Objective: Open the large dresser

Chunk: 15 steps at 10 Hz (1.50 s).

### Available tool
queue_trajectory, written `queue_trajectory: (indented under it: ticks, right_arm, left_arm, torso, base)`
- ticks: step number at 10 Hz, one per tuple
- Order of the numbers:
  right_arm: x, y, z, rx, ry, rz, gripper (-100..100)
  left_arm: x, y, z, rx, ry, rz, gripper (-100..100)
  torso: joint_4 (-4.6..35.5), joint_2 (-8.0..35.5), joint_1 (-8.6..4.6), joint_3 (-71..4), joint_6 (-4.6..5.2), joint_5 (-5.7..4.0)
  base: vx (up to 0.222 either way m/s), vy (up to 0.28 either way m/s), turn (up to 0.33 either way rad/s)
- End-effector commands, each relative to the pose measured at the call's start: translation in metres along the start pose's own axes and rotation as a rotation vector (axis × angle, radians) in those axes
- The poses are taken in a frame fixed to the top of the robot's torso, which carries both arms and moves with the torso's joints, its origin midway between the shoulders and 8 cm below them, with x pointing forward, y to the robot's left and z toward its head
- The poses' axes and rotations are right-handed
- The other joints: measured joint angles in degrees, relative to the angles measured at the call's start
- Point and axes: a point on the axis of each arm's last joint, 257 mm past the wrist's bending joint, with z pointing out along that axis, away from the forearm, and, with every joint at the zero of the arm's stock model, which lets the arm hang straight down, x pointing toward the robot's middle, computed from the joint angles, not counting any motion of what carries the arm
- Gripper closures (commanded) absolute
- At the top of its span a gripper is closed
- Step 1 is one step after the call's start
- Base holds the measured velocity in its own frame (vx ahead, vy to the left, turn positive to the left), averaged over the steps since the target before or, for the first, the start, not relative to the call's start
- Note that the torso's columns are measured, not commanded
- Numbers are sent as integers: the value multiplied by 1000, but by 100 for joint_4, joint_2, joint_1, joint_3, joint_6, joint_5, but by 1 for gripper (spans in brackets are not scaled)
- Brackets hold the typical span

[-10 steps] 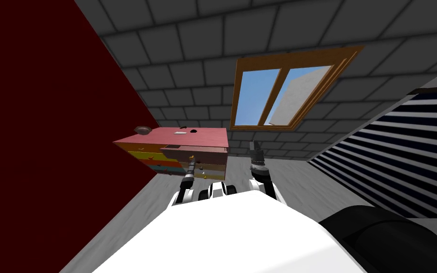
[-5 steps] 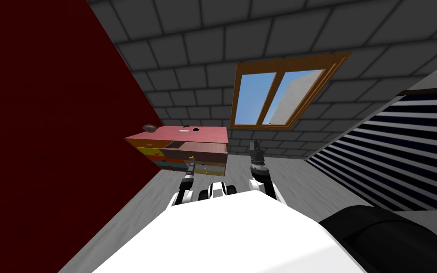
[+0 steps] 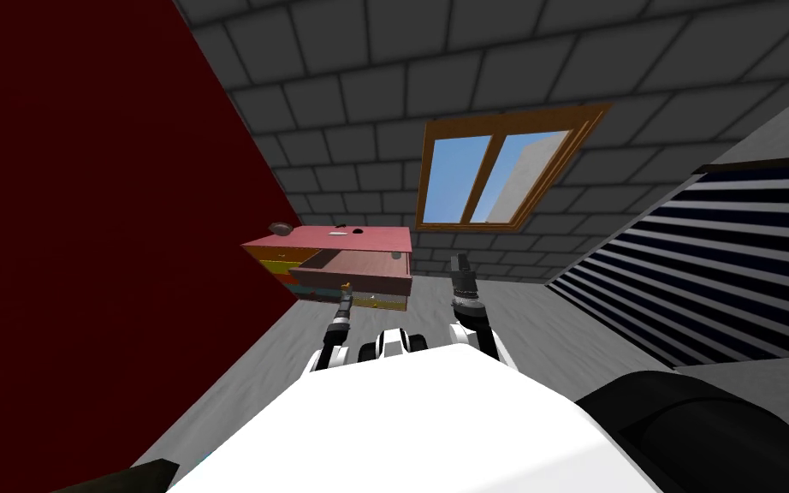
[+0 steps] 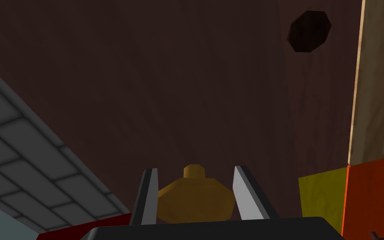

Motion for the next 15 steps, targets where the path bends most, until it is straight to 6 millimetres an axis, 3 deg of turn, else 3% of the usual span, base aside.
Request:
queue_trajectory:
  ticks: [1, 3, 4, 12, 13, 14, 15]
  right_arm:
    - [0, 0, 0, 0, 0, 0, 0]
    - [0, 0, 0, 0, 0, 0, 0]
    - [0, 0, 0, 0, 0, 0, 0]
    - [0, 0, 0, 0, 0, 0, 0]
    - [0, 0, 0, 0, 0, 0, 0]
    - [0, 0, 0, 0, 0, 0, 0]
    - [0, 0, 0, 0, 0, 0, 0]
  left_arm:
    - [0, 1, -2, -1, 1, 1, 100]
    - [0, 3, -9, -7, 5, 2, 100]
    - [-5, -9, -1, 0, 1, 2, -100]
    - [-23, -48, 18, -3, -5, 5, -100]
    - [-23, -48, 18, -3, -5, 5, -100]
    - [-18, -33, 12, -39, 5, 0, -100]
    - [-18, -30, 11, -48, 7, -1, 0]
  torso:
    - [-1, -10, -9, -4, 3, 0]
    - [-5, -29, -26, -20, 14, -5]
    - [-5, -6, -12, -4, 12, 1]
    - [52, 38, -44, 16, 7, -34]
    - [62, 43, -46, 18, 3, -41]
    - [72, 50, -52, 20, 4, -47]
    - [52, 40, -55, 15, 8, -39]
  base:
    - [-95, 5, 9]
    - [-171, 35, 25]
    - [-107, 29, -14]
    - [-10, -6, -12]
    - [-17, -3, 3]
    - [0, 0, 0]
    - [0, 0, 0]
